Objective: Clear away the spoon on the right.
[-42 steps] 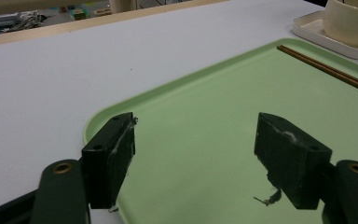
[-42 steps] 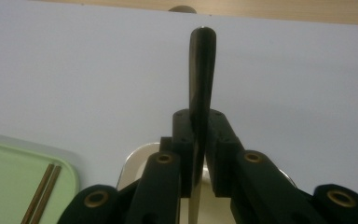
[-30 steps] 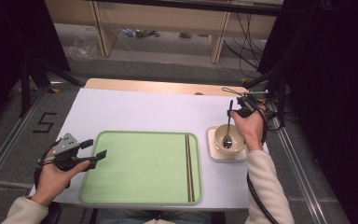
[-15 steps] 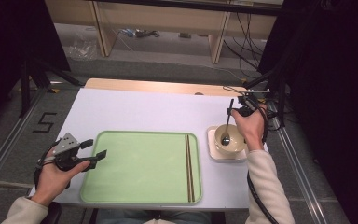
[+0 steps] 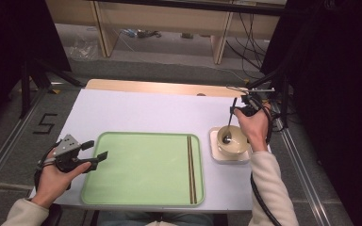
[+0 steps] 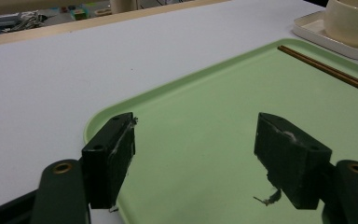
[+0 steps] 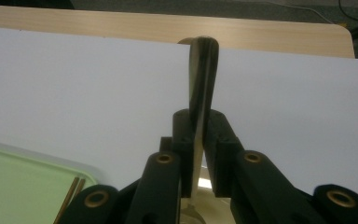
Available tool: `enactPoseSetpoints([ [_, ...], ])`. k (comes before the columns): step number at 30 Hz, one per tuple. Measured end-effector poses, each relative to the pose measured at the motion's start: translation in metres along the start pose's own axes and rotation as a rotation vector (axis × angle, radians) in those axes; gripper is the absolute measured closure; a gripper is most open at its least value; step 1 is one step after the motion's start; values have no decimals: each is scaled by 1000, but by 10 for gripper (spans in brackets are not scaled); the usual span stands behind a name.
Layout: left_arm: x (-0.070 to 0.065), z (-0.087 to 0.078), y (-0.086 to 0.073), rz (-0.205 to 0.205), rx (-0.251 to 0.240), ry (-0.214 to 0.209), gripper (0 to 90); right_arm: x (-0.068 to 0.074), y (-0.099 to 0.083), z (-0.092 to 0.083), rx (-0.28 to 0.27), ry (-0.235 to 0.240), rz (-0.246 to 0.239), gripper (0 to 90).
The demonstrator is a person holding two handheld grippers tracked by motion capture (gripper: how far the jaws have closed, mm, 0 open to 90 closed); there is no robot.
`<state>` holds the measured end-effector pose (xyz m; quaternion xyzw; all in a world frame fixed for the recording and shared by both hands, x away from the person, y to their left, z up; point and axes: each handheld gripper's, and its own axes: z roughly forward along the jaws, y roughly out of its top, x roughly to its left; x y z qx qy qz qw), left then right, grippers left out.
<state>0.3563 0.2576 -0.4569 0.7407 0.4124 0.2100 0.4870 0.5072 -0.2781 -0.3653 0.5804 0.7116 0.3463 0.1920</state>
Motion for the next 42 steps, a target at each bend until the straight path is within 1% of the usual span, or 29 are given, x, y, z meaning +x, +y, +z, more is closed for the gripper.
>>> enactPoseSetpoints([
  [1,0,0,0,-3,0,1,289,1,0,0,-9,-7,3,840],
  [2,0,0,0,-2,0,0,289,-1,2,-1,-7,7,-34,840],
  [3,0,0,0,-1,-1,1,289,0,2,-2,1,18,1,840],
  [4,0,0,0,-1,-1,3,289,0,2,-2,-10,18,-17,840],
  [5,0,0,0,0,-1,3,289,3,2,-4,-9,10,18,840],
  [6,0,0,0,-1,-1,3,288,2,2,-5,-12,15,3,840],
  [7,0,0,0,0,0,3,289,2,4,-6,-4,29,7,840],
  [8,0,0,0,-1,-1,3,289,5,4,-8,6,25,42,840],
  [10,0,0,0,-1,-1,3,289,1,4,-7,-8,39,-7,840],
  [11,0,0,0,-1,-1,4,289,2,4,-7,-14,28,-1,840],
  [12,0,0,0,-1,-1,3,289,2,5,-10,7,38,9,840],
  [13,0,0,0,-1,0,1,289,0,4,-8,-5,40,-18,840],
  [15,0,0,0,-2,0,0,288,2,5,-11,10,41,16,841],
  [18,0,0,0,0,2,5,289,3,7,-13,-10,47,5,840],
  [19,0,0,0,1,2,4,289,5,7,-15,2,52,24,841],
  [20,0,0,0,0,1,4,289,4,6,-14,-22,49,-1,840],
  [22,0,0,0,1,2,4,288,5,7,-16,-19,50,-12,840],
  [25,0,0,0,1,3,4,289,8,9,-18,-25,64,21,841],
  [26,0,0,0,1,3,4,289,7,9,-20,-20,60,13,840],
  [27,0,0,0,1,3,4,289,5,9,-19,-31,57,-23,840],
  [28,0,0,0,1,4,5,289,8,9,-21,-21,65,29,840],
  [30,0,0,0,1,4,5,289,5,10,-21,-50,68,-17,841],
  [31,0,0,0,1,3,5,289,6,10,-22,-46,74,1,841],
  [33,0,0,0,1,3,5,289,6,11,-23,-54,76,-12,840],
  [35,0,0,0,0,2,6,288,8,12,-25,-51,93,14,841],
  [37,0,0,0,0,1,3,289,9,13,-28,-59,107,1,841],
  [38,0,0,0,0,1,2,289,12,14,-30,-53,104,18,840],
  [41,0,0,0,1,3,4,289,15,15,-33,-62,125,9,841],
  [42,0,0,0,1,3,5,289,14,16,-33,-69,128,-13,841],
])
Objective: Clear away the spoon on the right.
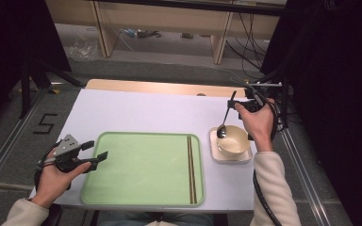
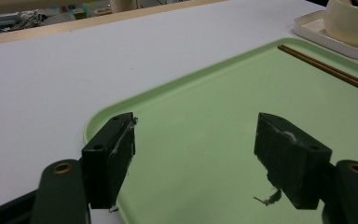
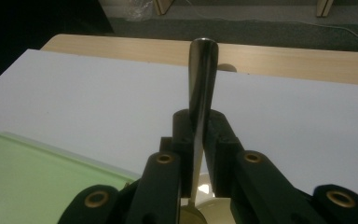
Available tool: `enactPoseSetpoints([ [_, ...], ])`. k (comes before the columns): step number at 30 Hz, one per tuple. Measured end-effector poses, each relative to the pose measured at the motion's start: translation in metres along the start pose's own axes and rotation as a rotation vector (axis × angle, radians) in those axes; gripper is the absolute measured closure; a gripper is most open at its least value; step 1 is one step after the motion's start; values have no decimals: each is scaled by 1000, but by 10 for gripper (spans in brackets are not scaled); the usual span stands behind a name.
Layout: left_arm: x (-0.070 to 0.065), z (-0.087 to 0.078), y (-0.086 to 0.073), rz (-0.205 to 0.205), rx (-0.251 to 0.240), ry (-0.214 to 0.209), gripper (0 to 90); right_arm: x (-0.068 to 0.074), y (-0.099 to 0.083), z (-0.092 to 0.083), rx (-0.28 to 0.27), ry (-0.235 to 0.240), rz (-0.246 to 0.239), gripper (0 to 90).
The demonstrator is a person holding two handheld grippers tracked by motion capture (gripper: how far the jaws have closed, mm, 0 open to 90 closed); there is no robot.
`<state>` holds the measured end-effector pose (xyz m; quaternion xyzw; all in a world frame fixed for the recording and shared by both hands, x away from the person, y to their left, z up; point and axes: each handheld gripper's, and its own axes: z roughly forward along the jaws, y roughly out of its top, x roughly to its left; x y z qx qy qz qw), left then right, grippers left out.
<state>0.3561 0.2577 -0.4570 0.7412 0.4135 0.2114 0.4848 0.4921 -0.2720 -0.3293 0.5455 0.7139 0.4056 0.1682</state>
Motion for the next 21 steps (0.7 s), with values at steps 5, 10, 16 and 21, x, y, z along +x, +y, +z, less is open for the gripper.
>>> enactPoseSetpoints([
  [5,0,0,0,-1,-1,0,289,4,1,1,-3,17,-9,841],
  [10,0,0,0,-2,-1,-3,288,10,2,-3,-14,20,10,841],
  [16,0,0,0,-2,-1,2,289,15,3,-4,-30,44,5,841],
  [21,0,0,0,-2,-2,-3,288,21,2,0,-7,51,0,841],
])
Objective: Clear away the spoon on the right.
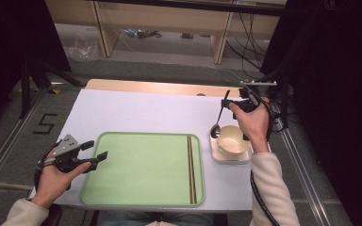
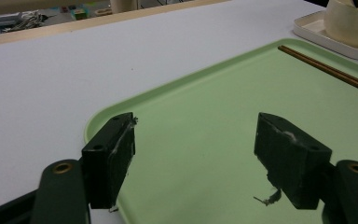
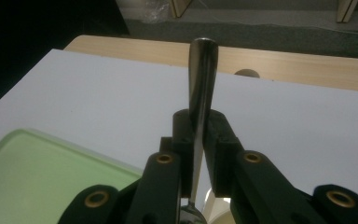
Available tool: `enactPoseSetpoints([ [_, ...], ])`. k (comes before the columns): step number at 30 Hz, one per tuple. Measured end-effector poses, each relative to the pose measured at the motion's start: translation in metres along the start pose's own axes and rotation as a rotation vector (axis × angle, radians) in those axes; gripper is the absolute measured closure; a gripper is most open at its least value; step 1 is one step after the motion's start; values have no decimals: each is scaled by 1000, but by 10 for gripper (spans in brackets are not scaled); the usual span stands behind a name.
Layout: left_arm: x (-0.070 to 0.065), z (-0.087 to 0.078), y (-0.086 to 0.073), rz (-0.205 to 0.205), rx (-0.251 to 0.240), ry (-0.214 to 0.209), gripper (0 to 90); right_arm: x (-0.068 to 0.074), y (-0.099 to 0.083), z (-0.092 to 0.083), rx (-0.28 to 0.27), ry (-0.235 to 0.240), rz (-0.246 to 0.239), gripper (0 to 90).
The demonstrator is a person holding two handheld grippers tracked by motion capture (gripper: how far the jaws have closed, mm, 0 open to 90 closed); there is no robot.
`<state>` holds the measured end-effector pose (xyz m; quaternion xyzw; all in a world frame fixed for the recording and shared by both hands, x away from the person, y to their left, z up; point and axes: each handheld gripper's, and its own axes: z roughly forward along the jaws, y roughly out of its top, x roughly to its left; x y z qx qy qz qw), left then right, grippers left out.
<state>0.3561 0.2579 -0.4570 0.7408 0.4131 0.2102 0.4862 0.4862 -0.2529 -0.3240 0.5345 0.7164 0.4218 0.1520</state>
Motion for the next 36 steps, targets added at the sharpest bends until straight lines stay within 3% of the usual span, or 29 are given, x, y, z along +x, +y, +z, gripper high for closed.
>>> enactPoseSetpoints([
  [1,0,0,0,0,0,0,289,1,0,2,6,10,-22,841],
  [4,0,0,0,0,-1,0,288,6,-1,5,19,14,-7,841],
  [5,0,0,0,1,-1,3,289,7,-2,9,26,25,-34,841],
  [10,0,0,0,2,2,4,289,14,-4,13,54,28,-13,841],
  [22,0,-1,0,0,0,6,289,24,-7,20,83,34,-31,842],
  [23,0,-1,0,0,-1,7,289,24,-7,22,67,46,-44,841],
  [24,0,-1,0,0,-1,6,289,26,-7,21,88,39,-29,841],
  [27,0,-1,0,1,-1,7,289,26,-8,24,83,50,-57,841],
  [29,-1,-1,0,1,-1,6,289,30,-8,24,100,49,-33,841],
  [36,-1,-1,0,-4,-2,7,289,33,-11,29,103,61,-51,841],
])
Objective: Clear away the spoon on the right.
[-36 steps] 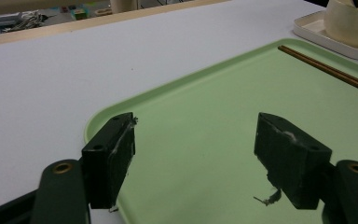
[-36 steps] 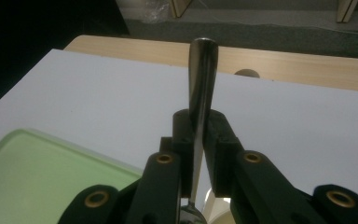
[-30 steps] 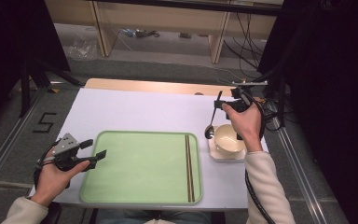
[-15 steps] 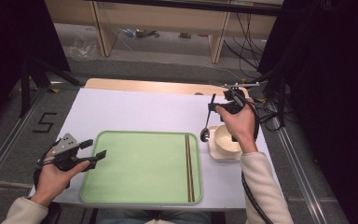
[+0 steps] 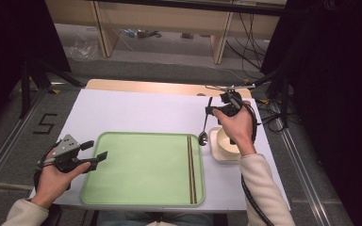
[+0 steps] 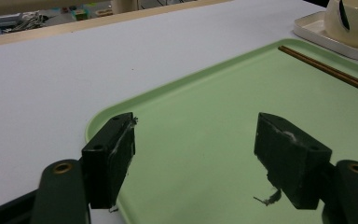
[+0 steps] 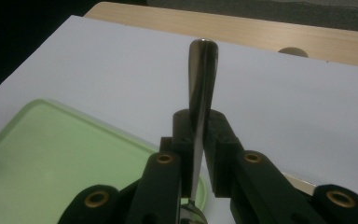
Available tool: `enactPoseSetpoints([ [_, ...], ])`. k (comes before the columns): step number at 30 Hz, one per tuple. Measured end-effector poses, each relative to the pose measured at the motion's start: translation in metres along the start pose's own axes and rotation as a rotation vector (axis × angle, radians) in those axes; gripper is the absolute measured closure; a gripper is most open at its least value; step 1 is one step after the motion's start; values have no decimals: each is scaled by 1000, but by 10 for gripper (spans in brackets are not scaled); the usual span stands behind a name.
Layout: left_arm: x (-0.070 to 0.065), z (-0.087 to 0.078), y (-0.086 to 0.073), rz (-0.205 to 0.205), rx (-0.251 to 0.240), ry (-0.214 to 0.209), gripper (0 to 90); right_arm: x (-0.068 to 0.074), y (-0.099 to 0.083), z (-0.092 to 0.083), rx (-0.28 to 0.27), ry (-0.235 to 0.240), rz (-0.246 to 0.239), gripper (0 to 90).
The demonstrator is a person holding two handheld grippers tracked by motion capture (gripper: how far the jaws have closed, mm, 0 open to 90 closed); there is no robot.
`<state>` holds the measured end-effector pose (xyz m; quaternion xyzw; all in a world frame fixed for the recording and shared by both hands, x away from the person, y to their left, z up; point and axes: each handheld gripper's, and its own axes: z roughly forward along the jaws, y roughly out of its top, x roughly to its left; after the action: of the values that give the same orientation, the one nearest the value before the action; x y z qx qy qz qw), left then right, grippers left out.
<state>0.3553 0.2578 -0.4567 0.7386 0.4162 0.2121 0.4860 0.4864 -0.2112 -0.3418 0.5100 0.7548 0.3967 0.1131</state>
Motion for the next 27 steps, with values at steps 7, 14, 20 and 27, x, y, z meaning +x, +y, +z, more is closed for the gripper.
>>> enactPoseSetpoints([
  [7,0,0,0,4,1,0,289,5,-1,2,18,10,8,842],
  [14,0,0,0,-4,-1,-1,289,7,-1,4,23,12,-4,841],
  [20,0,0,0,-5,-1,-1,289,10,-2,7,14,30,7,841],
  [27,0,0,0,-4,-2,-1,289,11,-2,8,42,49,-14,841],
])
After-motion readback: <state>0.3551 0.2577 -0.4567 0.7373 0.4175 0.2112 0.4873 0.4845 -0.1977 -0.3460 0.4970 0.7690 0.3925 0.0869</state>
